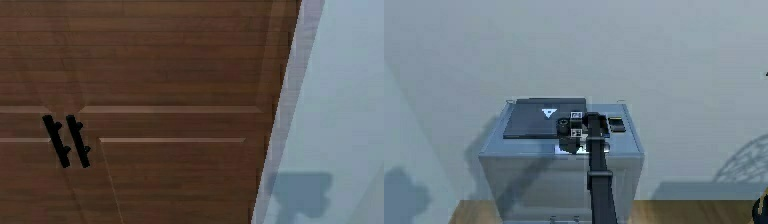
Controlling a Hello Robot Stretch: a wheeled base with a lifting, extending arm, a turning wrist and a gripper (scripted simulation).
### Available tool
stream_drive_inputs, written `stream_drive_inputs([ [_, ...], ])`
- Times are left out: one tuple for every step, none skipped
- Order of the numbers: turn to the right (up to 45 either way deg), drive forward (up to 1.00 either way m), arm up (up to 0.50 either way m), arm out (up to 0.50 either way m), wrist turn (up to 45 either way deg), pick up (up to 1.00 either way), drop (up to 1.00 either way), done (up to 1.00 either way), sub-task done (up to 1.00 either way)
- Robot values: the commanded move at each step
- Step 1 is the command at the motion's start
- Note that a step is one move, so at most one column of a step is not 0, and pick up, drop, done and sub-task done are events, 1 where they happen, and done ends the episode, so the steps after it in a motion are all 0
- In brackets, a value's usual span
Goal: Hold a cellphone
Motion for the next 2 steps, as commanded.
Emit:
stream_drive_inputs([
  [0.0,0.00,0.10,0.00,0.0,0.00,0.00,0.00,0.00],
  [0.0,0.00,0.00,0.00,0.0,0.00,0.00,1.00,0.00],
])
